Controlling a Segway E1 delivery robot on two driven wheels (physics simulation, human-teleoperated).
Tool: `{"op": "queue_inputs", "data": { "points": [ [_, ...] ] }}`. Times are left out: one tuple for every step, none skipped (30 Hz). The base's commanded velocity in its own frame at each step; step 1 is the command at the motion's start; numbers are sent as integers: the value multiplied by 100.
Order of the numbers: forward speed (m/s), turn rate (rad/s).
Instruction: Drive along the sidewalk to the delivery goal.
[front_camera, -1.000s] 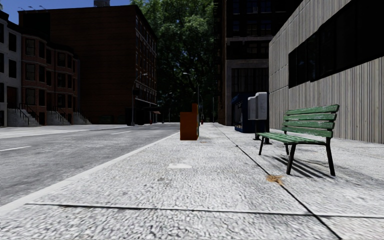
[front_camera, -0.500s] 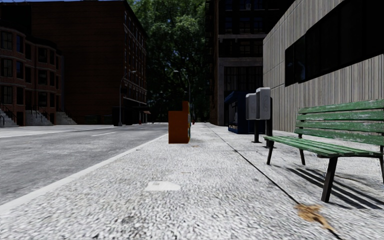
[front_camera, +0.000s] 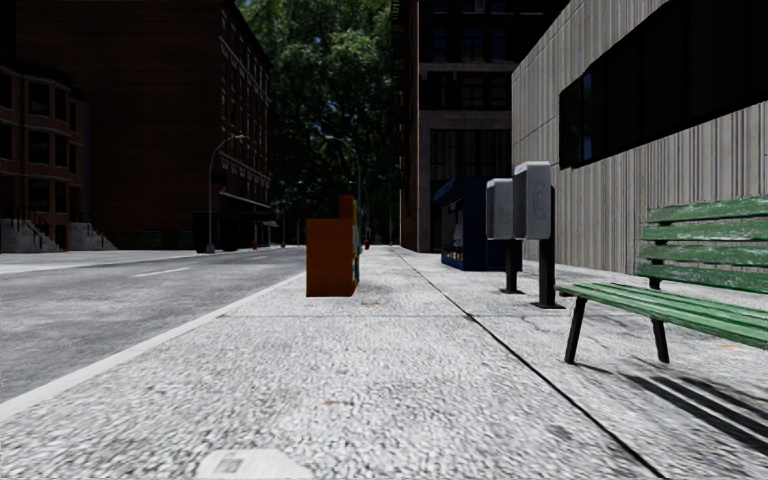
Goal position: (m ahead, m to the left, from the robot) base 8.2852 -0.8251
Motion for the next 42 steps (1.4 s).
{"op": "queue_inputs", "data": {
  "points": [
    [200, -24],
    [200, -24],
    [200, -24],
    [200, -24],
    [200, -24],
    [200, -24],
    [200, -24],
    [200, -24],
    [200, -24],
    [200, -24],
    [200, -24],
    [200, -24],
    [200, -24],
    [200, -24],
    [200, -24],
    [200, -24],
    [200, -24],
    [200, -24],
    [200, -24],
    [200, -24],
    [200, -23],
    [200, -7],
    [200, 0],
    [200, 0],
    [200, 0],
    [200, 0],
    [200, 0],
    [200, 0],
    [200, 0],
    [200, 0],
    [200, 0],
    [200, 0],
    [200, 0],
    [200, 0],
    [200, 0],
    [200, 0],
    [200, 0],
    [200, 0],
    [200, 0],
    [200, 0],
    [200, 0],
    [200, 0]
  ]
}}
